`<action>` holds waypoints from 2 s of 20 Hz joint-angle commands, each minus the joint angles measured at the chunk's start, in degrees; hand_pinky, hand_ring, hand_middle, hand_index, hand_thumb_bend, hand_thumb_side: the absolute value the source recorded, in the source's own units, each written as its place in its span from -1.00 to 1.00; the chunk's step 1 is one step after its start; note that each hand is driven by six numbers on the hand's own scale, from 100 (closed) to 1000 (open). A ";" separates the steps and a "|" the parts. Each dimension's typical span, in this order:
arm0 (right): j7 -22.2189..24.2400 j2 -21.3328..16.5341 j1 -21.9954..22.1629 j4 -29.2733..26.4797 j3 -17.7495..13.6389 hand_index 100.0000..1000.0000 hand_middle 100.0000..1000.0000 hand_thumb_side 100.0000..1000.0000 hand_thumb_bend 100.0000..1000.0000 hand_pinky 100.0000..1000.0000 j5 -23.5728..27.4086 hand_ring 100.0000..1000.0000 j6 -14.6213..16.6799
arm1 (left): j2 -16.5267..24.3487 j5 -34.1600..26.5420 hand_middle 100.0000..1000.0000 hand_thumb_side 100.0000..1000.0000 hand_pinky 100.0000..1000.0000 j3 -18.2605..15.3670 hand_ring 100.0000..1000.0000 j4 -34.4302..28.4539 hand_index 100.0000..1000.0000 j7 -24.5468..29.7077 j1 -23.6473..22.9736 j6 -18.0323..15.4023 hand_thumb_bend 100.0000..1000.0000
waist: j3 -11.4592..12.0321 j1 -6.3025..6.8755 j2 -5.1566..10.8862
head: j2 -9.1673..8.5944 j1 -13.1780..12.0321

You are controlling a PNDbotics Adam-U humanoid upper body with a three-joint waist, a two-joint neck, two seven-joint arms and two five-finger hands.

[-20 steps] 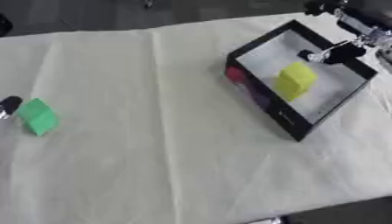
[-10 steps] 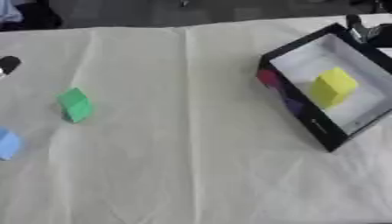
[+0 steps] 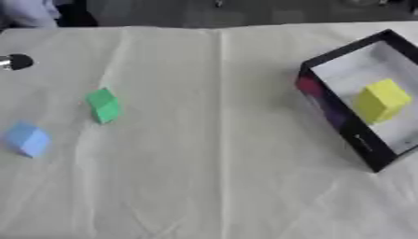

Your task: Pick up the objects with one hand, pass them to the other hand, and then place them into the box on the other side of the table.

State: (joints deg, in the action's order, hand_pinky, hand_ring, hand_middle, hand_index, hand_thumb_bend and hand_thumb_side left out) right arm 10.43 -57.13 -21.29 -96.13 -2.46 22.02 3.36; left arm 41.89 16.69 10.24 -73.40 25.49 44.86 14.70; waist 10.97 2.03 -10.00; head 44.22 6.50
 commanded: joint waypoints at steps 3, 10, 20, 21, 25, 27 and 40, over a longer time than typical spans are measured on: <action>0.39 -1.17 -1.49 -1.03 -0.26 1.00 0.76 -0.76 -1.00 0.95 0.52 0.65 -0.49 | 3.37 5.71 0.49 -0.28 0.86 3.29 0.72 7.21 0.70 15.40 5.35 -1.56 0.75 | -0.24 0.74 2.19 | -0.10 -1.55; 0.36 -1.44 -1.49 -1.05 -0.28 1.00 0.75 -0.74 -1.00 0.95 0.46 0.64 -0.54 | 4.17 9.39 0.54 -0.63 0.92 3.25 0.78 10.42 0.65 19.85 5.43 -4.79 0.85 | -0.20 1.16 1.94 | -0.10 -2.30; -0.51 -1.00 0.14 -1.53 -1.68 1.00 0.74 -0.65 -1.00 0.95 1.72 0.62 -1.07 | 12.83 7.45 0.51 -1.00 0.92 10.07 0.77 2.16 0.58 26.38 3.46 -13.09 0.89 | -0.11 0.82 1.07 | -0.10 -1.87; -0.76 -0.89 0.47 -1.61 -2.13 1.00 0.75 -0.61 -1.00 0.96 2.26 0.62 -1.30 | 13.59 7.03 0.51 -1.00 0.91 9.99 0.76 0.81 0.58 26.42 2.77 -13.93 0.86 | -0.14 0.71 0.92 | -0.10 -1.88; -1.88 -0.64 1.83 -1.79 -4.08 1.00 0.75 -0.50 -1.00 0.96 4.71 0.62 -2.34 | 16.53 7.13 0.50 -1.00 0.90 9.75 0.75 -3.98 0.56 26.00 -1.02 -17.55 0.81 | -0.42 0.18 0.33 | -0.10 -2.09; -2.33 -0.49 2.42 -1.80 -4.84 1.00 0.74 -0.46 -1.00 0.96 5.59 0.62 -2.72 | 17.14 8.36 0.50 -1.00 0.90 9.81 0.75 -4.23 0.56 25.42 -2.16 -19.34 0.78 | -0.63 -0.10 0.09 | -0.10 -2.21; -4.06 1.38 5.79 -2.10 -6.80 1.00 0.73 -0.38 -1.00 0.96 4.21 0.60 -2.44 | 16.28 16.53 0.45 -1.00 0.87 10.61 0.70 3.37 0.50 15.19 -5.07 -30.92 0.56 | -2.46 -1.91 -0.97 | -0.10 -3.06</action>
State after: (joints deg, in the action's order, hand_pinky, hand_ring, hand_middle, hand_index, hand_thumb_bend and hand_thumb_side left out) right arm 6.70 -54.30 -15.07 -97.35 -8.07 26.67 0.81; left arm 56.40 32.62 21.43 -70.46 41.70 39.21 -15.18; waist 8.50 0.73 -10.95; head 44.22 3.67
